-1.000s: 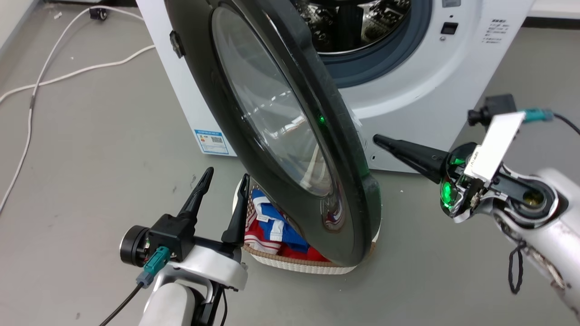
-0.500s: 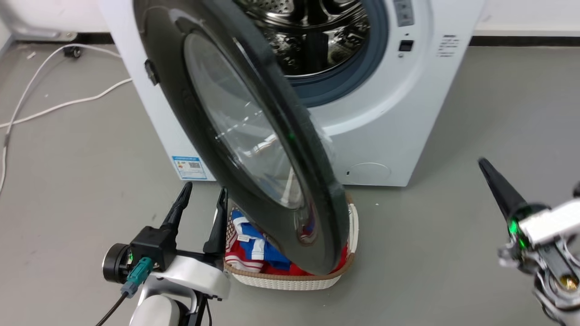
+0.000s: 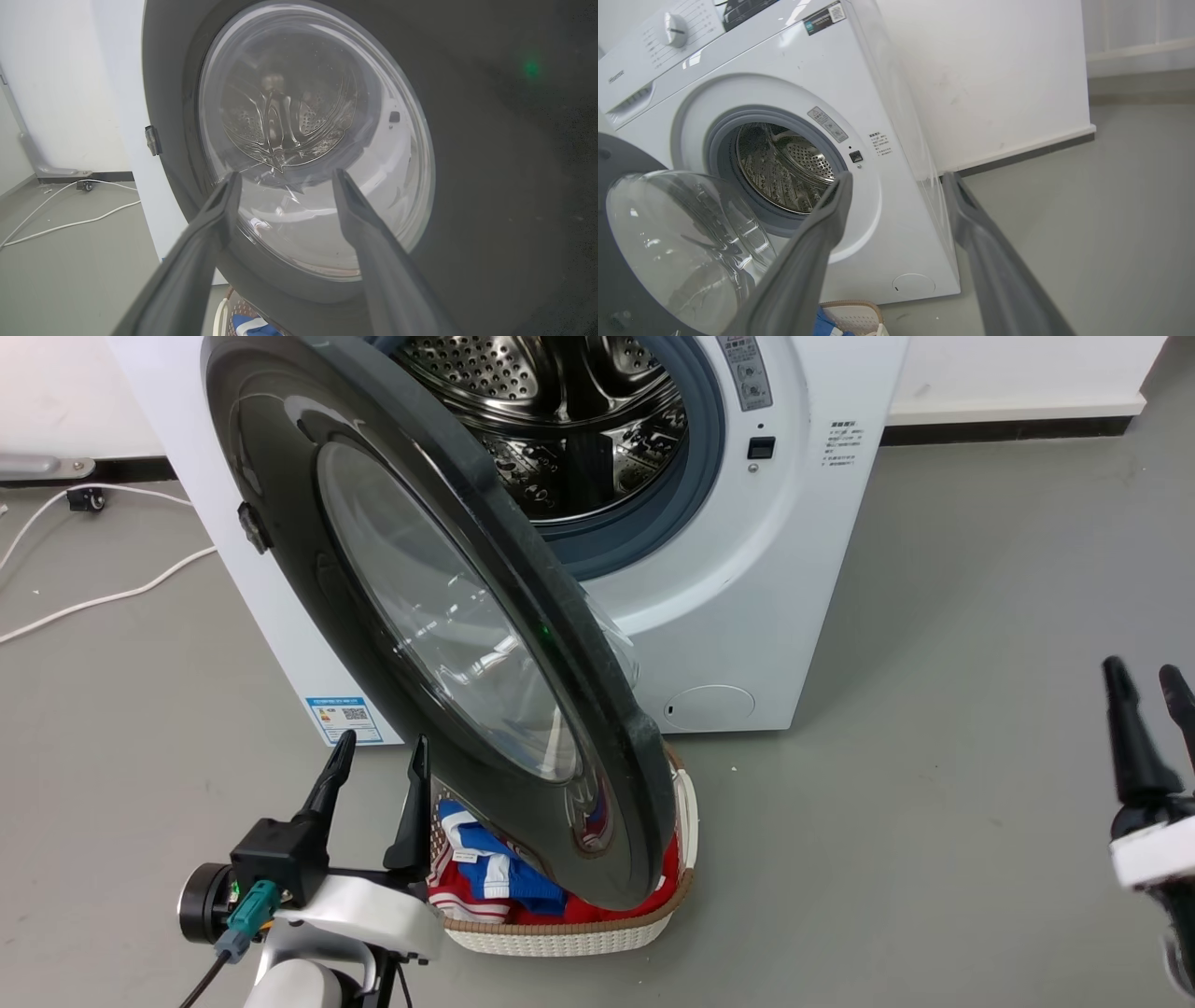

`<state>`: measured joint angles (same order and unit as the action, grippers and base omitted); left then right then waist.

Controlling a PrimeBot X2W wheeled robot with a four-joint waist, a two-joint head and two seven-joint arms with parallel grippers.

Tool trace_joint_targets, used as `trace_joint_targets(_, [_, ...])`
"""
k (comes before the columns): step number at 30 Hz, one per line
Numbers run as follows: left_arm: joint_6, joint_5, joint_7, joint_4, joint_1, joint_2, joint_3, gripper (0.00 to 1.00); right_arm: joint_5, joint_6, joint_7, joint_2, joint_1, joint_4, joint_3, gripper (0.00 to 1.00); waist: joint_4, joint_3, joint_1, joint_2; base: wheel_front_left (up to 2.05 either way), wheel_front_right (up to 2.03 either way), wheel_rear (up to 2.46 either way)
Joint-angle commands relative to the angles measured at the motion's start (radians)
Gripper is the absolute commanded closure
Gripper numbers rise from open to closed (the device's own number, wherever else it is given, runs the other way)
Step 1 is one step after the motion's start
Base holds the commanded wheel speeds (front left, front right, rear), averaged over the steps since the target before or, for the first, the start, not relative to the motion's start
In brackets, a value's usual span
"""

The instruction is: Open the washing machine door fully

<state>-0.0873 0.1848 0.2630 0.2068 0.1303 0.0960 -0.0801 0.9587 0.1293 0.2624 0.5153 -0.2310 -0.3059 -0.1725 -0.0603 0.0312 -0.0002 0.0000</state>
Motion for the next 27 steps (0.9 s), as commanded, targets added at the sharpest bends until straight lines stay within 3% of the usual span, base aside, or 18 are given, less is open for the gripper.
trace_joint_targets(1, [0.006,0.005,0.003,-0.003,-0.010,0.003,0.008,0.00,-0.153,0.002,0.001,-0.038,0.031,0.029,0.048,0.00,-0.004,-0.001,0.0002,0.0000,0.00,0.00,0.00])
trace_joint_targets(6, [0.013,0.002,0.003,-0.008,-0.011,0.009,0.017,0.00,-0.531,0.002,-0.051,-0.186,0.102,0.162,0.180,0.00,-0.008,-0.004,0.0002,0.0000,0.00,0.00,0.00])
trace_joint_targets(11, [0.017,-0.005,0.003,0.000,-0.017,0.013,0.014,0.00,-0.733,0.001,-0.155,-0.311,0.211,0.290,0.202,0.00,0.002,-0.015,0.0002,0.0000,0.00,0.00,0.00])
trace_joint_targets(18, [0.020,-0.012,0.003,0.009,-0.032,0.020,0.009,0.00,-0.817,0.001,-0.179,-0.404,0.300,0.320,0.216,0.00,0.006,-0.023,0.0002,0.0000,0.00,0.00,0.00])
trace_joint_targets(27, [0.023,-0.007,0.003,0.018,-0.054,0.022,0.000,0.00,-0.830,0.001,-0.182,-0.427,0.305,0.345,0.237,0.00,0.007,-0.036,0.0002,0.0000,0.00,0.00,0.00])
